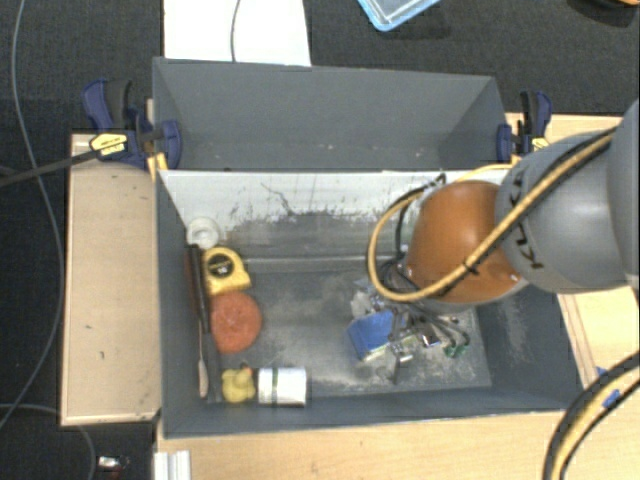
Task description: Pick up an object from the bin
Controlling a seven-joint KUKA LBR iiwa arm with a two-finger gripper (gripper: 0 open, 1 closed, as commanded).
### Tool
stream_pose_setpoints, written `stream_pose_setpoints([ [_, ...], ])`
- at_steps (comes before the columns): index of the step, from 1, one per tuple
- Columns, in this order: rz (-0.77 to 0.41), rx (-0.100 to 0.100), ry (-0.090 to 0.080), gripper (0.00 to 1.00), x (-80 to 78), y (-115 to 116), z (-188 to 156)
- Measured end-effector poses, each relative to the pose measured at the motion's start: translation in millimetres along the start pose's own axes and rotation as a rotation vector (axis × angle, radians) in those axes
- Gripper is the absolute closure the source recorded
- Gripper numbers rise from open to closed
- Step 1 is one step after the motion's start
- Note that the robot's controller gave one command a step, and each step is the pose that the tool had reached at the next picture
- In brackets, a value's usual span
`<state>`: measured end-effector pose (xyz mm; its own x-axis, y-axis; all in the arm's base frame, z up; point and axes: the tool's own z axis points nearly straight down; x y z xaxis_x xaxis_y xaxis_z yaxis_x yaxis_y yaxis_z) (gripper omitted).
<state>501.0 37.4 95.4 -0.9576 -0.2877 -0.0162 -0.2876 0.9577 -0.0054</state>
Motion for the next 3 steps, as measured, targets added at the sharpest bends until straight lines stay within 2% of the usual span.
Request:
stream_pose_setpoints([
  [1,0.141,-0.002,-0.003,0.0,-3.9,-13.7,14.5],
  [2,-0.118,-0.001,-0.004,0.0,-27.3,-54.4,22.5],
  [3,0.24,-0.003,-0.006,1.0,-30.0,-100.8,24.7],
])
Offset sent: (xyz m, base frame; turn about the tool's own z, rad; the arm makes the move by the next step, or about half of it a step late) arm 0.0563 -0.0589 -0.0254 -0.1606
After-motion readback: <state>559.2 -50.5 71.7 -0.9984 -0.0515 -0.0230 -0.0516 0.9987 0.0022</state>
